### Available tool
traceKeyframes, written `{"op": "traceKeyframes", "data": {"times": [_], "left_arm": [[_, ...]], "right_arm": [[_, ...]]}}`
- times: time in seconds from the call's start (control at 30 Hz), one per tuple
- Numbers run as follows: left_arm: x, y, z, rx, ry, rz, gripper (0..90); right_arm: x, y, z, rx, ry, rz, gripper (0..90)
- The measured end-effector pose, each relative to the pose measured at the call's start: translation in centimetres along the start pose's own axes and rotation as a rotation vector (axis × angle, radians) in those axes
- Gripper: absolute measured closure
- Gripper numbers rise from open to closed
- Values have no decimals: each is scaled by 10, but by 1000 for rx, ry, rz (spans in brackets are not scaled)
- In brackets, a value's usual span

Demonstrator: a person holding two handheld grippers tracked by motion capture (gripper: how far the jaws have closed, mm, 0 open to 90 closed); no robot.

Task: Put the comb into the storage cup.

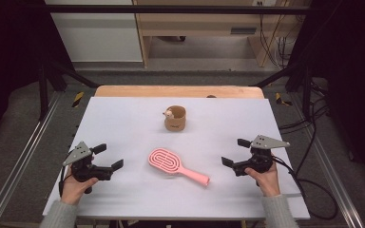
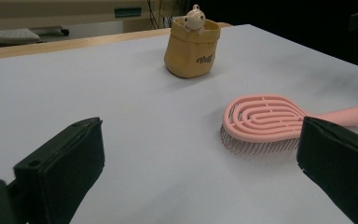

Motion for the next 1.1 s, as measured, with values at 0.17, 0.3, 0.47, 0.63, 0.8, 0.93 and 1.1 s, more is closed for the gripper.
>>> {"op": "traceKeyframes", "data": {"times": [0.17,0.3,0.47,0.63,0.8,0.93,1.1], "left_arm": [[0,0,0,-1,2,0,8],[0,0,0,0,3,1,8],[0,0,0,-1,3,1,8],[0,0,0,-1,3,0,8],[-1,-1,0,-2,5,0,8],[-1,-1,0,-2,6,2,8],[-1,-1,0,-3,7,3,8]], "right_arm": [[-7,3,-3,-18,7,20,5],[-12,4,-5,-28,16,29,4],[-19,6,-9,-45,25,47,5],[-24,7,-12,-57,34,56,4],[-29,7,-16,-77,37,67,5],[-33,7,-19,-95,40,83,5],[-36,7,-21,-105,46,87,5]]}}
Point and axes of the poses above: each handheld gripper's, and its own axes: z roughly backward along the jaws, y roughly out of its top, x roughly to its right, the point moved 7 cm from there along -z, roughly forward along the jaws, and after that the axes turned 13 degrees about -y, right-handed, at the moved point
